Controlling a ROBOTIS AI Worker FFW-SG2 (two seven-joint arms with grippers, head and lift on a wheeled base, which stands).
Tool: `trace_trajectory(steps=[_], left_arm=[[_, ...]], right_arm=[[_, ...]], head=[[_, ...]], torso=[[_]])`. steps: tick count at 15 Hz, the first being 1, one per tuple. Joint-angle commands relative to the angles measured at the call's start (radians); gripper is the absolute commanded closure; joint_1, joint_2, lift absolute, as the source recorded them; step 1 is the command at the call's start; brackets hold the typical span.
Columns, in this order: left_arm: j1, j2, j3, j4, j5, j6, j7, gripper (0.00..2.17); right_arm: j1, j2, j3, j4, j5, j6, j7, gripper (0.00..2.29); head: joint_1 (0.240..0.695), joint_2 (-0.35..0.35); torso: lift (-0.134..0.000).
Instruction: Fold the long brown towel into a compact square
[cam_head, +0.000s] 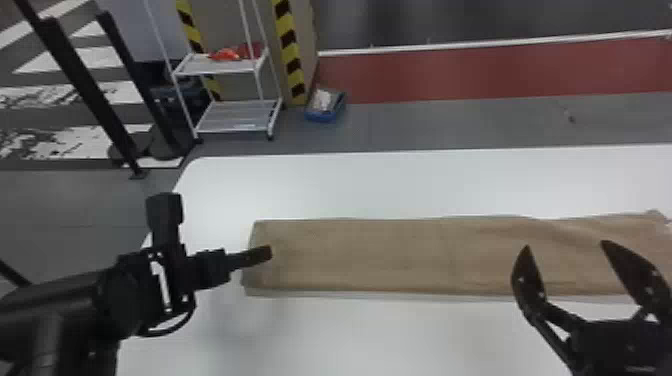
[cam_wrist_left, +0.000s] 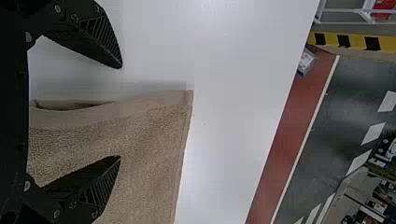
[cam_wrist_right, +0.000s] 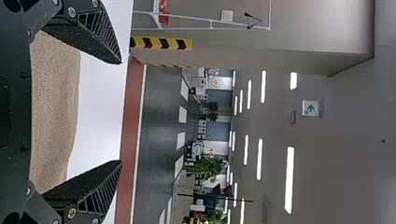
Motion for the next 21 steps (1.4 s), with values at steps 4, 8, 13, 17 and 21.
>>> trace_trajectory(steps=[4, 8, 13, 17, 21], left_arm=[[-0.001, 0.001, 0.015, 0.007, -0.022, 0.049, -0.118, 1.05], [0.002, 0.001, 0.033, 0.002, -0.032, 0.055, -0.181, 1.89], [0.006, 0.000, 0.090, -0.013, -0.051, 0.074, -0.250, 2.14], [-0.008, 0.044, 0.221, 0.022, -0.054, 0.058, -0.311, 2.14], [-0.077, 0.125, 0.320, 0.126, -0.054, 0.043, -0.333, 2.14]], right_arm=[[-0.006, 0.006, 0.000, 0.004, 0.000, 0.014, 0.000, 0.13], [-0.004, 0.006, -0.003, 0.004, 0.000, 0.014, 0.000, 0.13], [-0.003, 0.006, -0.005, 0.006, 0.000, 0.014, 0.000, 0.13], [-0.003, 0.006, -0.009, 0.007, 0.000, 0.014, 0.000, 0.13], [-0.003, 0.006, -0.009, 0.007, 0.000, 0.017, 0.000, 0.13]], head=[[0.695, 0.172], [0.695, 0.160], [0.695, 0.159], [0.695, 0.199], [0.695, 0.285]], torso=[[-0.125], [-0.125], [-0.125], [-0.125], [-0.125]])
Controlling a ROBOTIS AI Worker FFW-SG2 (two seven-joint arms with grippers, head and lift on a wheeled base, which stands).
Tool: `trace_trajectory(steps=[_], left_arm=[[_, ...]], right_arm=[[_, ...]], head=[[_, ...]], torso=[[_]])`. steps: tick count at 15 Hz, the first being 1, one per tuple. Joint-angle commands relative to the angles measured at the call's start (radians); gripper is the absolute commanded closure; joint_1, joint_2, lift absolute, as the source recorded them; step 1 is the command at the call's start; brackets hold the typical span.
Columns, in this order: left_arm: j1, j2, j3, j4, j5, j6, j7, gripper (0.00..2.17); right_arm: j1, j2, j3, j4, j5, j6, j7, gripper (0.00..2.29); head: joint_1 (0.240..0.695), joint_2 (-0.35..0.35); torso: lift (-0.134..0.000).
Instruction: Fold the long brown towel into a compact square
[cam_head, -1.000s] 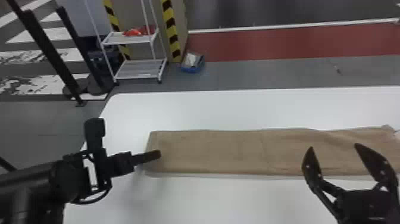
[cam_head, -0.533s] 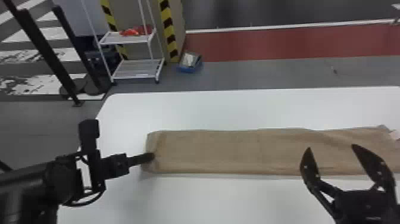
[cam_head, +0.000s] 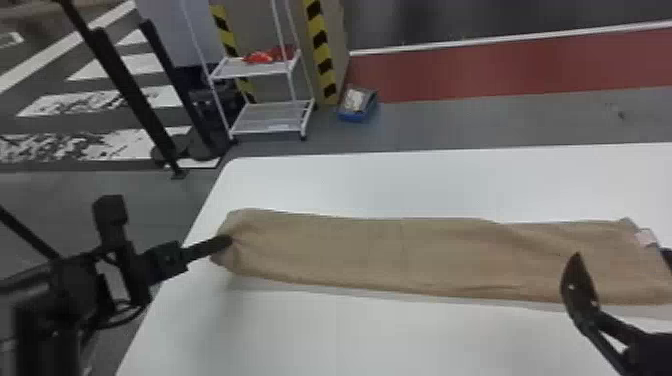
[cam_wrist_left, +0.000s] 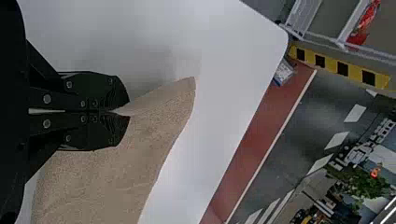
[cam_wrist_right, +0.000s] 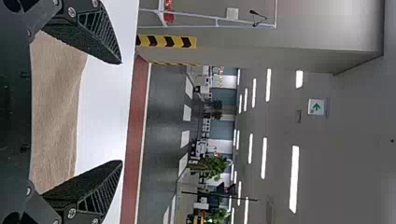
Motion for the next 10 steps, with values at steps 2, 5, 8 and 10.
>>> trace_trajectory(steps=[2, 5, 8, 10], left_arm=[[-0.046, 0.049, 0.045, 0.035, 0.006, 0.007, 0.002, 2.14], [-0.041, -0.012, 0.011, -0.146, 0.087, 0.203, 0.055, 2.14], [-0.040, -0.098, -0.173, -0.362, 0.086, 0.295, 0.147, 2.14], [-0.063, -0.121, -0.317, -0.428, 0.097, 0.327, 0.235, 2.14]], right_arm=[[0.005, 0.005, -0.003, -0.003, 0.000, -0.002, 0.000, 0.13], [0.006, 0.005, -0.008, -0.003, 0.002, -0.002, 0.000, 0.13], [0.015, 0.005, -0.008, -0.008, 0.003, -0.005, 0.000, 0.13], [0.023, 0.005, -0.008, -0.015, 0.008, -0.005, -0.001, 0.13]], head=[[0.695, 0.338], [0.695, 0.350], [0.695, 0.254], [0.695, 0.184]], torso=[[-0.125], [-0.125], [-0.125], [-0.125]])
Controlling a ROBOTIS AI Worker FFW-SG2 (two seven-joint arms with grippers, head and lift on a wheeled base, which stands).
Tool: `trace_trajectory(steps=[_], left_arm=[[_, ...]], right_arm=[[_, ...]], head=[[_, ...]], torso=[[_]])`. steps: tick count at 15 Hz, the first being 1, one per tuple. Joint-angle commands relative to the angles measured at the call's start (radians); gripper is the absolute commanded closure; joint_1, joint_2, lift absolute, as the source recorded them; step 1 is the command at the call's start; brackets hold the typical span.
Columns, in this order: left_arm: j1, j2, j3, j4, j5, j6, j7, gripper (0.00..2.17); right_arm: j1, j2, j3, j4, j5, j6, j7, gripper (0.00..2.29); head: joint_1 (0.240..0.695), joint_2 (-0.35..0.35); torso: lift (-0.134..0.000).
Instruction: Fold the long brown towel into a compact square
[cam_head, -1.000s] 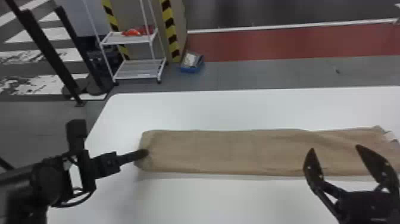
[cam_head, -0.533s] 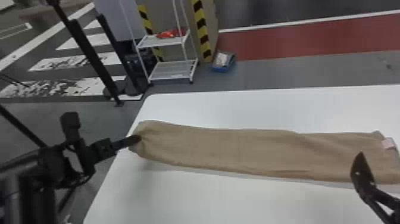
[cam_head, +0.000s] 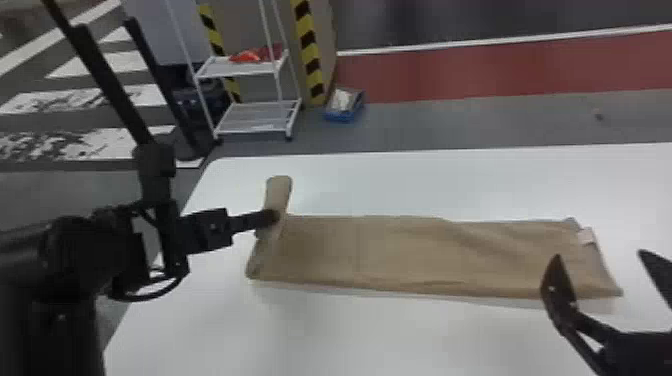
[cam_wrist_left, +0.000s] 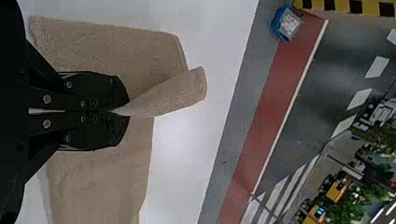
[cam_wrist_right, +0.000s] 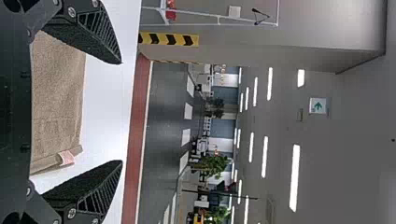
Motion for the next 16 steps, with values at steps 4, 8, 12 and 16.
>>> trace_trajectory(steps=[4, 8, 12, 16], left_arm=[[-0.031, -0.122, -0.286, -0.110, -0.017, 0.026, 0.141, 2.14], [-0.065, -0.163, -0.460, -0.093, -0.105, 0.009, 0.227, 2.14], [-0.062, -0.163, -0.572, -0.028, -0.177, -0.055, 0.264, 2.01], [-0.060, -0.163, -0.669, 0.015, -0.207, -0.138, 0.299, 0.00]], right_arm=[[0.013, 0.005, 0.004, -0.019, 0.004, 0.003, -0.001, 0.13], [0.019, 0.005, 0.004, -0.017, 0.006, 0.000, -0.001, 0.13], [0.017, 0.005, 0.004, -0.013, 0.006, -0.003, -0.001, 0.13], [0.014, 0.005, 0.004, -0.003, 0.006, -0.003, -0.001, 0.13]], head=[[0.695, 0.029], [0.695, -0.076], [0.695, -0.122], [0.695, -0.155]], torso=[[-0.125], [-0.125], [-0.125], [-0.125]])
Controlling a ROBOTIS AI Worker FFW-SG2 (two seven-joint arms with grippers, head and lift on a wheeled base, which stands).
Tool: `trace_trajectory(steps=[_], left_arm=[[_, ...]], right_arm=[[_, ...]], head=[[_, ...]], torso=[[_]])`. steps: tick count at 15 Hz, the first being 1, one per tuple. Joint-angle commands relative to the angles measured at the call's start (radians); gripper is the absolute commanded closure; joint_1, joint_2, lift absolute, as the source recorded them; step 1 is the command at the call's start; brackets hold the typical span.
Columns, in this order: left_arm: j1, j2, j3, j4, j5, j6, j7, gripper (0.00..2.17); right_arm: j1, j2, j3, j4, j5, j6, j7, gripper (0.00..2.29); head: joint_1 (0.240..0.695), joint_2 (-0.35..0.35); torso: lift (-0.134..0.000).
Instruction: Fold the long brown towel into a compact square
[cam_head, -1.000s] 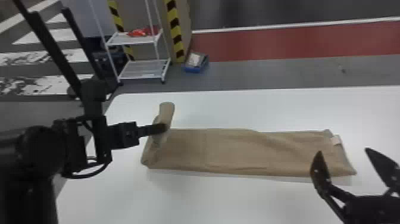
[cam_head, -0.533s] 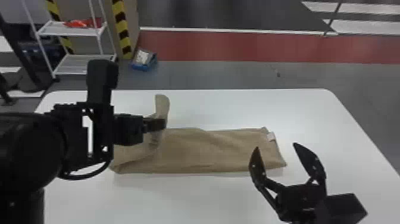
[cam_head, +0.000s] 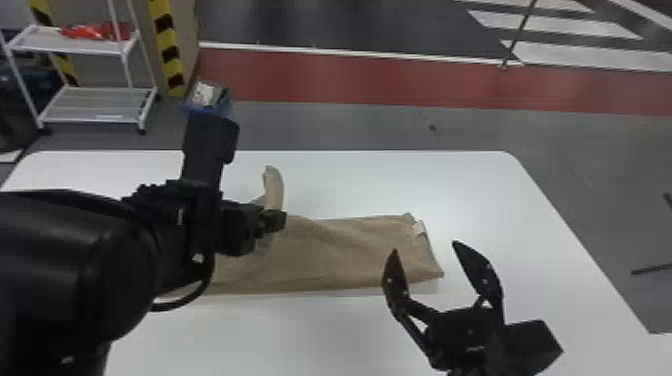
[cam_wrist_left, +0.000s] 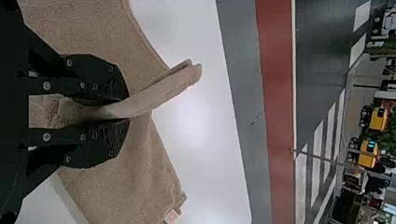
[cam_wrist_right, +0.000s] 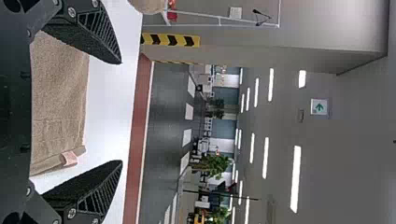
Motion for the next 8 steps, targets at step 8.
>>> trace_trajectory(steps=[8], left_arm=[[0.051, -0.003, 0.031, 0.003, -0.010, -0.123, -0.025, 0.04]], right_arm=[[-0.024, 0.005, 0.001, -0.001, 0.001, 0.055, 0.005, 0.13]], head=[[0.695, -0.199]], torso=[[-0.125]])
